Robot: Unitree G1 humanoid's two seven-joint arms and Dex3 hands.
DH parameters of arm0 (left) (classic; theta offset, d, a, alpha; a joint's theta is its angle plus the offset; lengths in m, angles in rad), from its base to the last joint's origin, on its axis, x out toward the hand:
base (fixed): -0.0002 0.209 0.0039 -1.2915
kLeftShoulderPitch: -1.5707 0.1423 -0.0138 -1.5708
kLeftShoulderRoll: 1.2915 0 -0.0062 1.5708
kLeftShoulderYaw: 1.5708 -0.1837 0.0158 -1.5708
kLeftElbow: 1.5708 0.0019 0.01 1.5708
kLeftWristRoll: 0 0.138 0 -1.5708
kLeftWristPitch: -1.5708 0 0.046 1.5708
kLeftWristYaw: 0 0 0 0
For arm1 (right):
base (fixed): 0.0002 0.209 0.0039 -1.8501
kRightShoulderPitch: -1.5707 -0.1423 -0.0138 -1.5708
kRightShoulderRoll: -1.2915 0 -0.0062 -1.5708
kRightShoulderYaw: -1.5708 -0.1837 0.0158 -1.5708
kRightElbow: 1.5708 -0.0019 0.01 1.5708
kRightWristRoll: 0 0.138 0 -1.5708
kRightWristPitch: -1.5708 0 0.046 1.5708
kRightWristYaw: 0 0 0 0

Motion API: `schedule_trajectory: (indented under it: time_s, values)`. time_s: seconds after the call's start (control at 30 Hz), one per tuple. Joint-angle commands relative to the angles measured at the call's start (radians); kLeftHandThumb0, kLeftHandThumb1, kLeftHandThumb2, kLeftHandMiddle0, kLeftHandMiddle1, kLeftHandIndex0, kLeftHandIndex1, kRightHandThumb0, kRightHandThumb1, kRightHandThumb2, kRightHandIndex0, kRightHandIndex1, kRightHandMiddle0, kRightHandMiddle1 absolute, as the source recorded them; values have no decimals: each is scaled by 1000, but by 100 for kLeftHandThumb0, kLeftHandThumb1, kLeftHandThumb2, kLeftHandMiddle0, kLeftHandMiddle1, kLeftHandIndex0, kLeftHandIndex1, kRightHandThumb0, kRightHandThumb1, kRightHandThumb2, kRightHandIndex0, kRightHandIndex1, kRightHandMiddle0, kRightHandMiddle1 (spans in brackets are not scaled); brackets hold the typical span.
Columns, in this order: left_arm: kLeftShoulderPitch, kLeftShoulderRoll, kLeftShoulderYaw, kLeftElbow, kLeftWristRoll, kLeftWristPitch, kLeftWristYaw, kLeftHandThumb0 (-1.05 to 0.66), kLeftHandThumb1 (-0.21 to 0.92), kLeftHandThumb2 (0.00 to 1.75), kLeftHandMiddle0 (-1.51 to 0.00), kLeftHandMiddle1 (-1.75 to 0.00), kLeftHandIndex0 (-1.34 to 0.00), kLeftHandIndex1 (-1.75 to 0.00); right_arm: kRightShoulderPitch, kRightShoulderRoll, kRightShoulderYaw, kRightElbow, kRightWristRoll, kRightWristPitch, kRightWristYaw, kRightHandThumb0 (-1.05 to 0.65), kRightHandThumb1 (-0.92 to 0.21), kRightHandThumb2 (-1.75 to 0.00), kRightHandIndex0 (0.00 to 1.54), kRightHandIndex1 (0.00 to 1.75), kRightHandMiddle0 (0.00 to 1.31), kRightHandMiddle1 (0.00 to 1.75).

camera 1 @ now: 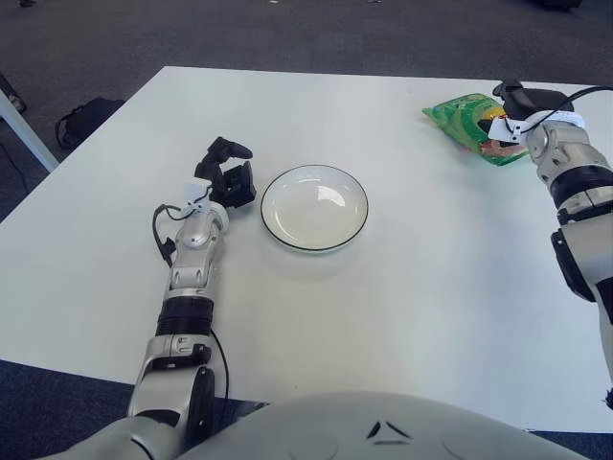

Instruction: Put the snack into the plate.

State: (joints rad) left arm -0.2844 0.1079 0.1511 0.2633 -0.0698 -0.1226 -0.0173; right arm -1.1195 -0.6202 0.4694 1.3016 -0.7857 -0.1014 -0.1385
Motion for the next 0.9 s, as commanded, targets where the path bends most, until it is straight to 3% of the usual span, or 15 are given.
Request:
schedule_trajectory:
  time_s: [0.0,0.23,0.43,0.87]
  values:
    - [13,-1,2,-16,7,12,16,-43,49,109,-106,-175,-47,-175,-1,12,-2,4,17,17,7,-98,-92,-106,65,174,0,55]
    - [20,-1,-2,-28,5,26,17,-43,48,111,-107,-175,-48,-175,14,28,10,23,16,45,0,-101,-92,-106,90,175,0,82]
    - [26,0,-3,-30,3,16,9,-43,48,111,-106,-175,-48,-175,14,25,21,28,16,46,24,-102,-92,-106,108,175,0,91]
    - [27,-5,3,-31,4,4,19,-42,50,109,-105,-175,-47,-175,29,10,25,29,30,-27,109,-98,-92,-112,122,175,0,109]
